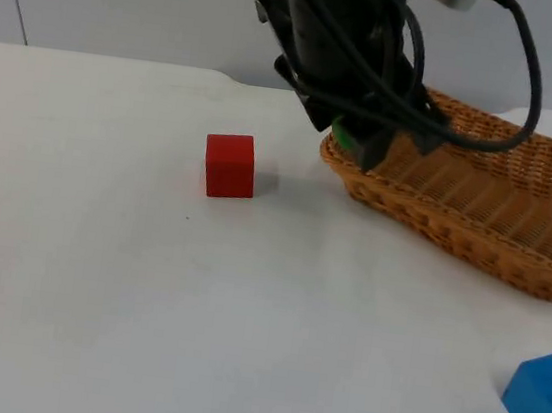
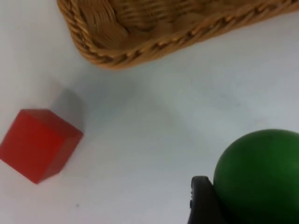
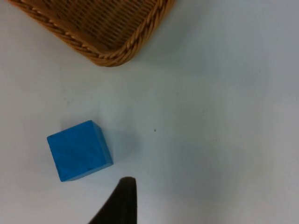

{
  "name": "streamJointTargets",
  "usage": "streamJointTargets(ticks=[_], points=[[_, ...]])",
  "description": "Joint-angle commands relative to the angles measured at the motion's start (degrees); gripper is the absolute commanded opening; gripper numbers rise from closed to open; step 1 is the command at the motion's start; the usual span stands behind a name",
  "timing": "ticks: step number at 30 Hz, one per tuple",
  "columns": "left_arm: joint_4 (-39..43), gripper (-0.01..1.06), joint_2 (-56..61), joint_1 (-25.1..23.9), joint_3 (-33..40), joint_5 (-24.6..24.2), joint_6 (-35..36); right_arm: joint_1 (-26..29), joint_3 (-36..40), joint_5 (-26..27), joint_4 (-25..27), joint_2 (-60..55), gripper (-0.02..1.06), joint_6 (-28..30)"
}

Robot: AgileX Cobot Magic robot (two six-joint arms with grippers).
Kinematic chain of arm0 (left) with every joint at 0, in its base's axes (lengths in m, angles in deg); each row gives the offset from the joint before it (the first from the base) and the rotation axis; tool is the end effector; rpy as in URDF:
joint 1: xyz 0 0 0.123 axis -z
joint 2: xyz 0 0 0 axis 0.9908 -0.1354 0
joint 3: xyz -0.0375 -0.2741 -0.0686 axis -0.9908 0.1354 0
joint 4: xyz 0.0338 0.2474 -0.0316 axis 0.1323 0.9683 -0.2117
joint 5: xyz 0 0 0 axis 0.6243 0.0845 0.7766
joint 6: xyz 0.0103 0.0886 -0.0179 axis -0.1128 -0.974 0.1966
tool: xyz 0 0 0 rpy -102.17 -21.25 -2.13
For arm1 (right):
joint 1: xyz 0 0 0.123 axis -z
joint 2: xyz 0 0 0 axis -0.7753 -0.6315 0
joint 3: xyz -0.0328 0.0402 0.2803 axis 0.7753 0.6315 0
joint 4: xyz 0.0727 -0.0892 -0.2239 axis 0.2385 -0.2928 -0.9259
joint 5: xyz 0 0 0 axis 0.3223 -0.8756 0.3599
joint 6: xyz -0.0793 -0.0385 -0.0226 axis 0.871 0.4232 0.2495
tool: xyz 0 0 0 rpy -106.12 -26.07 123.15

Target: Place all geometric objects except the red cube into the basket.

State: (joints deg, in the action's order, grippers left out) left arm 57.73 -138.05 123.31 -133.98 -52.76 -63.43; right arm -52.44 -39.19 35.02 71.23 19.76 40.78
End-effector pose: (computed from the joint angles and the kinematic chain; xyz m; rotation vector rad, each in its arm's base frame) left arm 0.3369 -0.2853 0.2259 1.1080 2.5115 -0.0675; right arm 0.1592 0.0031 0.2774 -0.0378 2.5369 -0.0097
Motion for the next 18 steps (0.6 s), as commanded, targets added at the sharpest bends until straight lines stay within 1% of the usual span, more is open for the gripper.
streamJointTargets(ticks=[1, 3, 4, 6, 8, 9, 10, 11, 12, 15, 16, 18], points=[[0.6, 0.00, 0.2, 0.2, -0.1, 2.1, 0.3, 0.3, -0.1, 0.4, 0.0, 0.2, 1.05, -0.2], [0.6, 0.00, -0.3, 0.2, -0.1, 5.7, 0.3, 0.3, -0.1, 0.4, 0.0, 0.2, 1.05, -0.2], [0.6, 0.00, -0.3, 0.2, -0.1, 5.7, 0.3, 0.3, -0.1, 0.4, 0.0, 0.2, 1.05, -0.2], [0.3, 0.00, -1.5, 0.2, -0.5, 9.1, 0.3, 0.3, -0.1, 0.4, 0.0, 0.2, 1.05, -0.2], [0.2, 0.00, -3.7, 0.2, -2.2, 11.0, 0.3, 0.3, -0.1, 0.4, 0.0, 0.2, 1.05, -0.2], [0.3, 0.00, -5.2, 0.2, -4.4, 11.2, 0.3, 0.3, -0.1, 0.4, 0.0, 0.2, 1.05, -0.2], [0.3, 0.00, -5.2, 0.2, -4.4, 11.2, 0.3, 0.3, -0.1, 0.4, 0.0, 0.2, 1.05, -0.2], [0.5, 0.00, -7.0, 0.2, -6.3, 11.2, 0.3, 0.3, -0.1, 0.4, 0.0, 0.2, 1.05, -0.2], [0.7, 0.00, -8.5, 0.2, -8.4, 11.2, 0.3, 0.3, -0.1, 0.4, 0.0, 0.2, 1.05, -0.2], [2.1, 0.00, -16.0, 0.1, -17.7, 11.2, 0.3, 0.3, -0.1, 0.8, 0.0, 0.2, 1.05, -0.2], [2.1, 0.00, -16.0, 0.1, -17.7, 11.2, 0.3, 0.3, -0.1, 0.8, 0.0, 0.2, 1.05, -0.2], [2.1, 0.00, -19.7, 0.1, -22.5, 11.1, 0.0, 0.3, -0.1, 0.8, 0.0, 0.2, 1.05, -0.2]])
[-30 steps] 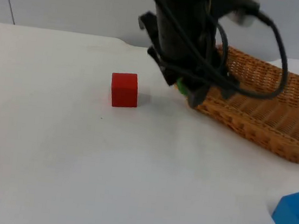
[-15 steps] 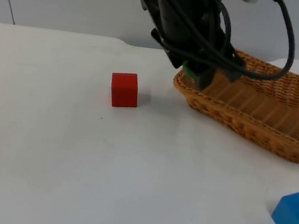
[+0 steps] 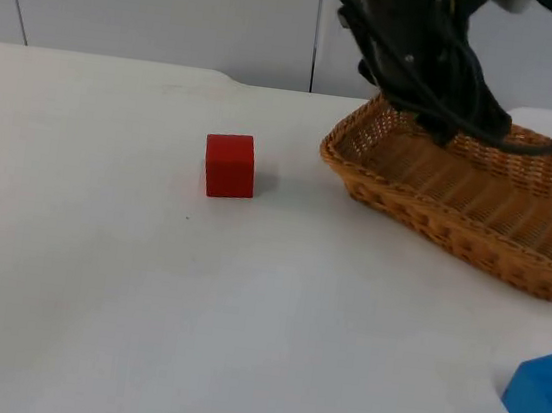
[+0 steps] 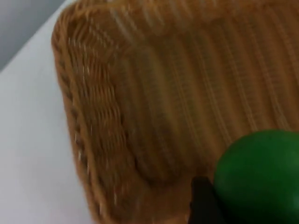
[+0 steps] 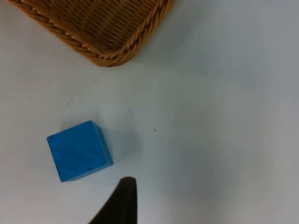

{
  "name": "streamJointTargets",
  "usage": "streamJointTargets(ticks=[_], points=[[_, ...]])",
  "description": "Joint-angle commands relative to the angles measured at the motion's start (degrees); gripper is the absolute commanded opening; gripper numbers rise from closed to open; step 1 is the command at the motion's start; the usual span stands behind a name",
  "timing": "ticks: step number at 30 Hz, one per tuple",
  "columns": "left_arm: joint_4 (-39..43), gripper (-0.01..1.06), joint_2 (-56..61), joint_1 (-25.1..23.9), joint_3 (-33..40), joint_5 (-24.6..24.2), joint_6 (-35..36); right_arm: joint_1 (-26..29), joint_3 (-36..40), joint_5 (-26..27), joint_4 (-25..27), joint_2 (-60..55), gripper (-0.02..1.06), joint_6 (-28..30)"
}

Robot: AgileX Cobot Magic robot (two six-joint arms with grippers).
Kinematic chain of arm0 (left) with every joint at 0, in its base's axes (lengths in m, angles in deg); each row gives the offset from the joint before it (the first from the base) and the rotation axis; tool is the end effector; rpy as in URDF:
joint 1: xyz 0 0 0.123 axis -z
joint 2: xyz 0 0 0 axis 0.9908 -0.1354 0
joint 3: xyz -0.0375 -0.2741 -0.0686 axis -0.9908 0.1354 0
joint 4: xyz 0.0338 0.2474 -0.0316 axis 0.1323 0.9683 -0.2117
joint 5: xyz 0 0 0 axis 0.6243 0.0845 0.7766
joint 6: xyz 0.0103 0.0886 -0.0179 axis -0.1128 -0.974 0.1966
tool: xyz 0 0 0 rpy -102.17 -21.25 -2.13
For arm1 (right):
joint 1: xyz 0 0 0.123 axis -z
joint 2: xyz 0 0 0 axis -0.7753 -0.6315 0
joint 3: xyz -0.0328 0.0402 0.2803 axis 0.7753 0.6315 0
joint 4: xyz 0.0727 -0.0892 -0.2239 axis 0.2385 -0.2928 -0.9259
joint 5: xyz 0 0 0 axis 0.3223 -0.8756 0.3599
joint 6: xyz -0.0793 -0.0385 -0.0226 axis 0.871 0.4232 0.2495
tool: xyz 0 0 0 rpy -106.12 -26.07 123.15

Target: Place all geometric objects except the red cube into the basket.

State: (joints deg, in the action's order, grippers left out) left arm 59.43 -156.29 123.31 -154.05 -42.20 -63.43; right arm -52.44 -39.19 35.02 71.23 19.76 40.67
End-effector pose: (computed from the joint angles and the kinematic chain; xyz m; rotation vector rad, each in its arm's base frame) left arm 0.4011 -0.3404 0.1814 1.0492 2.3035 -0.1245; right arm 0.1592 0.0031 0.2774 -0.0354 2.5369 -0.0089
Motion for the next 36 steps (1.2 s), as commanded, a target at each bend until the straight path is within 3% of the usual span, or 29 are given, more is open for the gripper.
streamJointTargets(ticks=[1, 8, 11, 12, 15, 16, 17, 19, 36], points=[[0.4, 0.00, -3.6, 0.1, -4.6, 0.5, -0.2, 0.3, -0.1, 0.9, 0.1, 0.2, 1.05, -0.1], [0.4, 0.00, -11.7, 0.1, -14.2, 0.3, -0.5, 0.3, -0.1, 0.9, 0.4, 0.2, 1.05, -0.1], [-0.3, 0.09, -12.3, 0.1, -14.5, 0.6, -1.0, 0.3, -0.1, 0.9, 0.4, 0.2, 1.05, -0.1], [-0.8, 0.16, -12.4, 0.1, -14.4, 0.7, -1.6, 0.3, -0.1, 0.9, 0.4, 0.2, 1.05, -0.1], [-1.4, 0.56, -12.4, 0.1, -14.4, 1.0, -1.7, 0.3, -0.1, 0.9, 0.4, 0.2, 1.05, -0.1], [-1.4, 0.56, -12.4, 0.1, -14.4, 1.0, -1.7, 0.3, -0.1, 0.9, 0.4, 0.2, 1.05, -0.1], [-1.7, 0.81, -12.3, 0.1, -14.4, 0.5, -1.7, 0.3, -0.1, 0.9, 0.4, 0.2, 1.05, -0.1], [-1.6, 1.05, -12.0, 0.1, -14.4, -1.1, -1.7, 0.3, -0.1, 0.9, 0.4, 0.2, 1.05, -0.1], [-8.1, 1.05, -2.7, 0.1, -16.6, -25.8, -1.6, 0.3, -0.1, 1.5, 0.3, 0.2, 1.05, -0.1]])
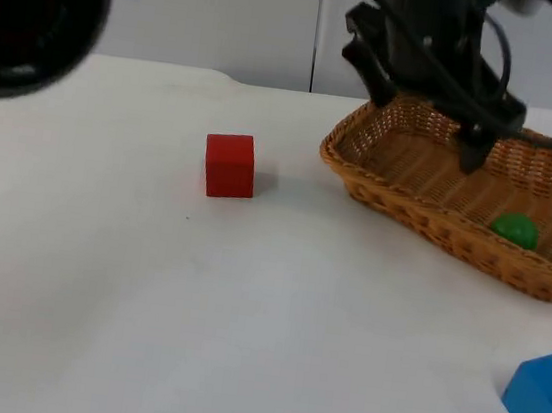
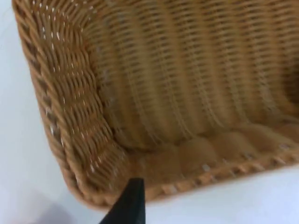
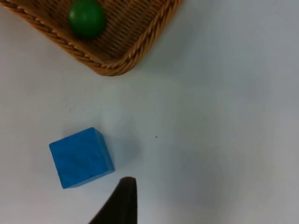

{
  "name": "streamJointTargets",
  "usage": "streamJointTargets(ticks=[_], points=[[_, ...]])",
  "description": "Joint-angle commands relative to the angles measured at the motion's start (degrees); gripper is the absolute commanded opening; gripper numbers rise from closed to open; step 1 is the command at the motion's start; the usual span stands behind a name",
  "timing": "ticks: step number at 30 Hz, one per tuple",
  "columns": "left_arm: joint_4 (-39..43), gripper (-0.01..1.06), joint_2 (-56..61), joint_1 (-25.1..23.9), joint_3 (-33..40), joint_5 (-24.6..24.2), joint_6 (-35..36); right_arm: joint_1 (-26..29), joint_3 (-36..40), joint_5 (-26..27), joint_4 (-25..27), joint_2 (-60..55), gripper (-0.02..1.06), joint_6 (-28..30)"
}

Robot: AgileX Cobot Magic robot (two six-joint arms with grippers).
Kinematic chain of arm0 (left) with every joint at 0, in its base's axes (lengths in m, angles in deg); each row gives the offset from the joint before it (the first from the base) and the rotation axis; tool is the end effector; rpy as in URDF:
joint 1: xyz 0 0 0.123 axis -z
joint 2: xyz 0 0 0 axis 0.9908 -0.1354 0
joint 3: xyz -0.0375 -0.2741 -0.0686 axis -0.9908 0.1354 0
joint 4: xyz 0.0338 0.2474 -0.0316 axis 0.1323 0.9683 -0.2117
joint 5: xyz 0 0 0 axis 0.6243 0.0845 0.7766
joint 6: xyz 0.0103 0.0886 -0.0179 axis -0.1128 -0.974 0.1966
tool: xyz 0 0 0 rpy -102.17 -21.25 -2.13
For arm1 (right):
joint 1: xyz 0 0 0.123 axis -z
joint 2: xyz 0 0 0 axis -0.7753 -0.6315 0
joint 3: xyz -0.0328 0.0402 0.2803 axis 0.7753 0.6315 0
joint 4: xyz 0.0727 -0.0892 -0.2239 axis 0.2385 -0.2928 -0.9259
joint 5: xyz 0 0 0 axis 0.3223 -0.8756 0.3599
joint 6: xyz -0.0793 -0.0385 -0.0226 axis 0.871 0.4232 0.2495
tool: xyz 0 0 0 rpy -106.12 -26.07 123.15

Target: Place all geometric objects except the red cube into the basket.

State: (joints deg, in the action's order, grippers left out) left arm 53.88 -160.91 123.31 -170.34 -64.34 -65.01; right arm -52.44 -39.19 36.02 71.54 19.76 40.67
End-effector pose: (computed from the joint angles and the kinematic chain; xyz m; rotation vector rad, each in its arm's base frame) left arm 0.3991 -0.3456 0.2051 1.0899 2.4995 -0.1506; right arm 0.1605 0.0035 0.2783 -0.0322 2.5196 -0.0020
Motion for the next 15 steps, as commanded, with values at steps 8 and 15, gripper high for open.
streamJointTargets(ticks=[8, 15], points=[[-5.3, 1.05, 4.8, 0.1, -0.2, -7.1, 0.2, 0.3, -0.1, 0.7, 0.0, 0.2, 1.05, -0.1], [-4.8, 1.05, 5.4, 0.2, 0.6, -7.1, 1.3, 0.3, -0.1, 0.6, 0.0, 0.2, 1.05, -0.1]])
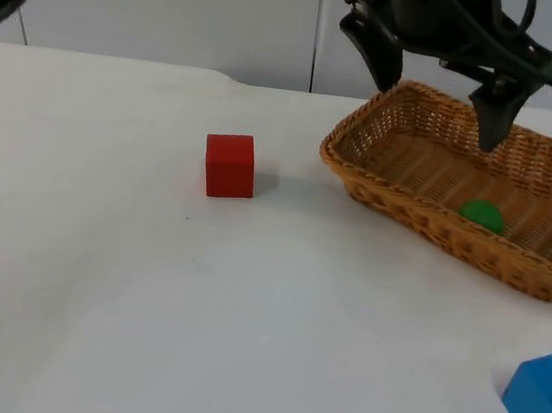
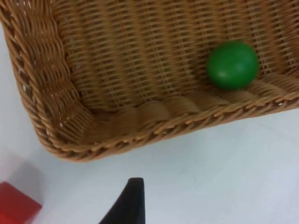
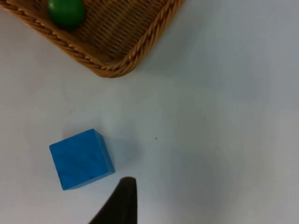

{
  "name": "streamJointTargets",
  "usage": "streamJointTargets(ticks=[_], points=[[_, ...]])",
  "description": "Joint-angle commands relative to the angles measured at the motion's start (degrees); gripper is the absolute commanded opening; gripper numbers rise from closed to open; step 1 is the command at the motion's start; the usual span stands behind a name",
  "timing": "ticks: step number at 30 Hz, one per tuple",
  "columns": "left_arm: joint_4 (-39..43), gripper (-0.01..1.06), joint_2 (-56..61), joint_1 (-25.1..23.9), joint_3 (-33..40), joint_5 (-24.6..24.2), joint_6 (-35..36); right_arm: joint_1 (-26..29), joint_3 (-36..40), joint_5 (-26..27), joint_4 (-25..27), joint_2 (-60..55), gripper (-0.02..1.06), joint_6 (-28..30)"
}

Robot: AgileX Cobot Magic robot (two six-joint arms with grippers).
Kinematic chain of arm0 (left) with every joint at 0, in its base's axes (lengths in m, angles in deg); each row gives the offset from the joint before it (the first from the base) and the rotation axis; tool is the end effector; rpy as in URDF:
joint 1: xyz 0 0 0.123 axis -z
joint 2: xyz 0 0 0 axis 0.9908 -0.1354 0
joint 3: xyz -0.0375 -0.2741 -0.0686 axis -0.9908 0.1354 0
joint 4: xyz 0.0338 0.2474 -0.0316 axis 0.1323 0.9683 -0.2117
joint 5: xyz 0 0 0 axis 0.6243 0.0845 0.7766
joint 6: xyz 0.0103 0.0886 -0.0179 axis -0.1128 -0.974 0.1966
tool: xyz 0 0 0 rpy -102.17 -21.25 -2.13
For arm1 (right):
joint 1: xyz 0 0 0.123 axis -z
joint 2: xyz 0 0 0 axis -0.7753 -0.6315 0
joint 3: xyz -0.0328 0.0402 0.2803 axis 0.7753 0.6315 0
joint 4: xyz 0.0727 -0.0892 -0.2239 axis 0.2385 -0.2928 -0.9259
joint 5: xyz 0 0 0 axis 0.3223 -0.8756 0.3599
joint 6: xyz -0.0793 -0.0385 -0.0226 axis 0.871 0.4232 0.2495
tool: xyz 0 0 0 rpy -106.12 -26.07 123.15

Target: Place all geometric objects except the red cube into the basket.

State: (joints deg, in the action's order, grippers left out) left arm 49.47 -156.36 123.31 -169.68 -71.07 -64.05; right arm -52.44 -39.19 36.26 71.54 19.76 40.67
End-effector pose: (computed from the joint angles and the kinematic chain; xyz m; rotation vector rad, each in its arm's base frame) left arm 0.3809 -0.3384 0.2390 1.0753 2.5775 -0.2387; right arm 0.1608 0.0035 0.2785 -0.0322 2.5154 -0.0019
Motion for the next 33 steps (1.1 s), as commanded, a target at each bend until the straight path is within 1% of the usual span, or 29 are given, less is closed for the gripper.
streamJointTargets(ticks=[1, 2, 3, 6, 8, 9, 10, 13, 14, 15, 16, 18, 19, 22, 23, 24, 27, 29, 30, 33], points=[[-0.3, 1.05, 1.4, 0.3, 1.4, -0.3, 1.1, 0.3, -0.1, 0.4, 0.0, 0.2, 1.05, -0.1], [-0.3, 1.05, 1.9, 0.6, 3.1, -0.3, 1.5, 0.3, -0.1, 0.4, 0.0, 0.2, 1.05, -0.1], [-0.3, 1.05, 1.9, 0.6, 3.1, -0.3, 1.5, 0.3, -0.1, 0.4, 0.0, 0.2, 1.05, -0.1], [-0.3, 1.05, 4.6, 1.2, 10.5, 4.6, 1.8, 0.3, -0.1, 0.4, 0.0, 0.2, 1.05, -0.1], [-0.3, 1.05, 7.0, 1.2, 16.7, 7.3, 1.8, 0.3, -0.1, 0.4, 0.2, 0.2, 1.05, -0.1], [-0.3, 1.05, 7.0, 1.2, 16.7, 7.3, 1.8, 0.3, -0.1, 0.4, 0.2, 0.2, 1.05, -0.1], [-0.3, 1.05, 8.5, 1.2, 19.9, 8.1, 1.5, 0.3, -0.1, 0.4, 0.3, 0.2, 1.05, -0.1], [-0.3, 1.05, 14.1, 0.6, 30.1, 13.2, 1.5, 0.3, -0.1, 0.4, 0.8, 0.2, 1.05, 0.1], [-0.3, 1.05, 14.1, 0.6, 30.1, 13.2, 1.5, 0.3, -0.1, 0.4, 0.8, 0.2, 1.05, 0.1], [-0.5, 1.05, 16.3, 0.0, 34.1, 15.0, 1.5, 0.3, -0.1, 0.4, 0.8, 0.2, 1.05, 0.1], [-0.9, 1.05, 19.8, -0.7, 39.5, 18.2, 1.6, 0.3, -0.1, 0.4, 0.8, 0.2, 1.05, 0.1], [-1.2, 1.05, 24.1, -2.2, 47.1, 21.9, 2.3, 0.3, -0.1, 0.5, 0.8, 0.2, 1.05, 0.1], [-1.2, 1.05, 24.1, -2.2, 47.1, 21.9, 2.3, 0.3, -0.1, 0.5, 0.8, 0.2, 1.05, 0.1], [-2.7, 1.05, 30.2, -5.6, 56.4, 25.4, 2.4, 0.3, -0.1, 0.5, 0.8, 0.2, 1.05, 0.1], [-3.5, 1.05, 32.2, -7.1, 58.7, 26.0, 2.4, 0.3, -0.1, 0.5, 0.8, 0.2, 1.05, 0.1], [-3.5, 1.05, 32.2, -7.1, 58.7, 26.0, 2.4, 0.3, -0.1, 0.5, 0.8, 0.2, 1.05, 0.1], [-6.2, 1.05, 37.5, -11.7, 66.0, 28.1, 2.4, 0.3, -0.1, 0.5, 0.8, 0.2, 1.05, 0.1], [-7.4, 1.05, 41.1, -15.0, 69.6, 28.5, 2.4, 0.3, -0.1, 0.5, 1.1, 0.2, 1.05, 0.1], [-7.4, 1.05, 41.1, -15.0, 69.6, 28.5, 2.4, 0.3, -0.1, 0.5, 1.1, 0.2, 1.05, 0.1], [-7.4, 1.05, 45.9, -19.0, 74.2, 28.3, 2.6, 0.2, -0.1, 0.2, 1.6, 0.2, 1.05, 0.1]])
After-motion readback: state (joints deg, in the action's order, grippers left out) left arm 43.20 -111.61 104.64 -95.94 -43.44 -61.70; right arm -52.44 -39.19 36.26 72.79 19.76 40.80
